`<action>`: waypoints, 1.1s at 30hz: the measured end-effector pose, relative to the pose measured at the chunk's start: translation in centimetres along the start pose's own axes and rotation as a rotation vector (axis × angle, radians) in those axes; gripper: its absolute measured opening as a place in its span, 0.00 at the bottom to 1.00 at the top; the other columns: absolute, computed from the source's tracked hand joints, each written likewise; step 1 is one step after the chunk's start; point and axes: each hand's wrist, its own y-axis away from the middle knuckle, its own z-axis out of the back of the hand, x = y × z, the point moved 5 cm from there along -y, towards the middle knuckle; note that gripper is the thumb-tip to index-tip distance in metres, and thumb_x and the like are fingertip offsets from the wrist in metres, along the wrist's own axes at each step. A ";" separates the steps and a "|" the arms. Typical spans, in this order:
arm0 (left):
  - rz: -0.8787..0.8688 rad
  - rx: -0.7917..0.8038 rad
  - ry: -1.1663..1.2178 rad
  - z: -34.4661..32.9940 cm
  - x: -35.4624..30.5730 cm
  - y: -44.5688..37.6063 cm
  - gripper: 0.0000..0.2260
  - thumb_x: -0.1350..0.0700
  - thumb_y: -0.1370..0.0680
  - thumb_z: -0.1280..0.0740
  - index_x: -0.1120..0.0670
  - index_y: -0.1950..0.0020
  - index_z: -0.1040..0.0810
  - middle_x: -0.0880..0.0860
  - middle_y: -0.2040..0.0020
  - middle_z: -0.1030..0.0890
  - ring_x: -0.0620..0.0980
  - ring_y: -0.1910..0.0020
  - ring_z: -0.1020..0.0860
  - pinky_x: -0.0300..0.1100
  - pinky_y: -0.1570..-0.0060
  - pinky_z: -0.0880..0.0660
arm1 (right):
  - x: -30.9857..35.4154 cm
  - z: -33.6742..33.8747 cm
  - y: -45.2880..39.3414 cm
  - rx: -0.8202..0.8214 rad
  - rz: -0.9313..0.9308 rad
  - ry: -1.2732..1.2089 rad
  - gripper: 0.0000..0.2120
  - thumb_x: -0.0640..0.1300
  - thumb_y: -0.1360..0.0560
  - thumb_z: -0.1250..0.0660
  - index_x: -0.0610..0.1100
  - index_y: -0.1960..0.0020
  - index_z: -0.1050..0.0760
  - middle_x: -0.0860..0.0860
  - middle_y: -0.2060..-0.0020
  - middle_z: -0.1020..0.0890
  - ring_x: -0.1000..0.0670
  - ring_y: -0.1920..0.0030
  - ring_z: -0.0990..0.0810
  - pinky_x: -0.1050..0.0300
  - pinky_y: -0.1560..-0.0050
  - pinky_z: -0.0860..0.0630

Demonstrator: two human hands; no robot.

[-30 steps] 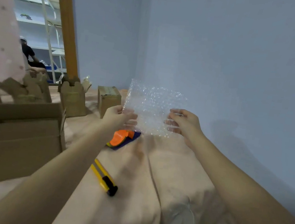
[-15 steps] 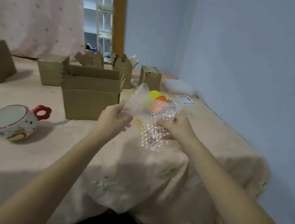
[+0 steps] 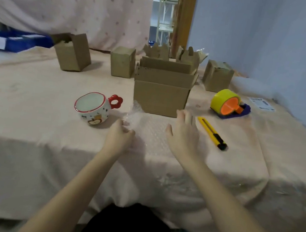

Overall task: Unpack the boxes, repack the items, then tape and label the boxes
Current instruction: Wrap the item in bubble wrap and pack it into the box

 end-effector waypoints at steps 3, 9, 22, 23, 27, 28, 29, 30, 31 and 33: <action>-0.003 -0.021 0.003 0.3 0.3 -0.1 0.11 0.59 0.24 0.37 0.62 0.44 0.27 0.57 0.54 0.21 0.58 0.53 0.21 0.52 0.50 0.23 | 2.4 -1.8 1.2 0.126 0.285 -0.001 0.23 0.45 0.22 0.40 0.37 0.29 0.34 0.43 0.27 0.35 0.45 0.26 0.39 0.52 0.28 0.41; -0.051 0.028 0.082 0.2 -0.6 0.7 0.13 0.56 0.22 0.38 0.62 0.41 0.26 0.60 0.49 0.23 0.54 0.49 0.23 0.47 0.49 0.27 | 1.4 -4.6 2.4 0.404 0.329 0.058 0.25 0.49 0.17 0.52 0.43 0.22 0.48 0.49 0.22 0.49 0.53 0.23 0.53 0.61 0.27 0.61; -0.223 0.387 0.228 -5.2 -3.3 0.6 0.25 0.43 0.17 0.54 0.52 0.22 0.49 0.44 0.22 0.51 0.39 0.24 0.53 0.42 0.24 0.56 | -1.7 -0.4 3.2 -0.052 0.012 -0.367 0.08 0.40 0.25 0.38 0.45 0.54 0.20 0.53 0.54 0.20 0.49 0.52 0.23 0.60 0.53 0.28; -0.233 0.375 0.215 -5.5 -3.4 0.6 0.24 0.45 0.16 0.54 0.52 0.22 0.49 0.44 0.22 0.50 0.39 0.24 0.53 0.40 0.25 0.57 | -1.9 -0.5 3.2 0.023 0.037 -0.296 0.08 0.39 0.26 0.37 0.45 0.53 0.19 0.54 0.54 0.20 0.50 0.51 0.24 0.58 0.53 0.27; -0.268 0.386 0.167 -6.8 -4.4 0.7 0.21 0.52 0.15 0.54 0.54 0.22 0.49 0.46 0.22 0.51 0.41 0.24 0.55 0.38 0.26 0.58 | -2.6 -1.4 3.7 0.287 0.132 -0.167 0.13 0.41 0.26 0.37 0.48 0.45 0.18 0.56 0.48 0.21 0.54 0.45 0.26 0.54 0.50 0.24; -0.273 0.385 0.148 -7.2 -4.7 0.7 0.21 0.54 0.15 0.54 0.55 0.22 0.49 0.47 0.22 0.51 0.41 0.24 0.55 0.38 0.26 0.58 | -3.0 -1.3 3.7 0.281 0.122 -0.205 0.14 0.41 0.26 0.37 0.49 0.45 0.18 0.58 0.47 0.21 0.55 0.45 0.25 0.54 0.49 0.24; -0.271 0.379 0.133 -7.5 -4.8 0.6 0.21 0.55 0.16 0.53 0.55 0.22 0.48 0.48 0.22 0.51 0.41 0.24 0.54 0.38 0.26 0.58 | -3.3 -1.0 3.7 0.272 0.105 -0.262 0.14 0.41 0.26 0.37 0.50 0.45 0.18 0.59 0.47 0.21 0.56 0.45 0.25 0.54 0.48 0.24; -0.268 0.372 0.123 -7.7 -5.1 0.5 0.21 0.56 0.16 0.52 0.55 0.22 0.48 0.48 0.22 0.50 0.42 0.24 0.54 0.40 0.25 0.58 | -3.6 -1.0 3.6 0.284 0.074 -0.315 0.13 0.42 0.26 0.37 0.52 0.46 0.18 0.61 0.48 0.22 0.58 0.45 0.25 0.55 0.47 0.24; -0.259 0.368 0.124 -7.9 -5.2 0.6 0.22 0.56 0.16 0.51 0.55 0.22 0.48 0.48 0.22 0.50 0.42 0.23 0.53 0.43 0.25 0.57 | -3.8 -1.0 3.6 0.307 0.028 -0.359 0.12 0.44 0.25 0.38 0.53 0.47 0.18 0.63 0.49 0.22 0.59 0.46 0.24 0.56 0.47 0.25; -0.229 0.358 0.185 -8.0 -5.2 0.7 0.23 0.56 0.17 0.50 0.53 0.22 0.47 0.47 0.22 0.48 0.43 0.23 0.51 0.46 0.24 0.54 | -4.0 -1.5 3.1 0.358 -0.099 -0.401 0.13 0.53 0.24 0.40 0.50 0.54 0.18 0.61 0.53 0.21 0.57 0.51 0.23 0.54 0.49 0.24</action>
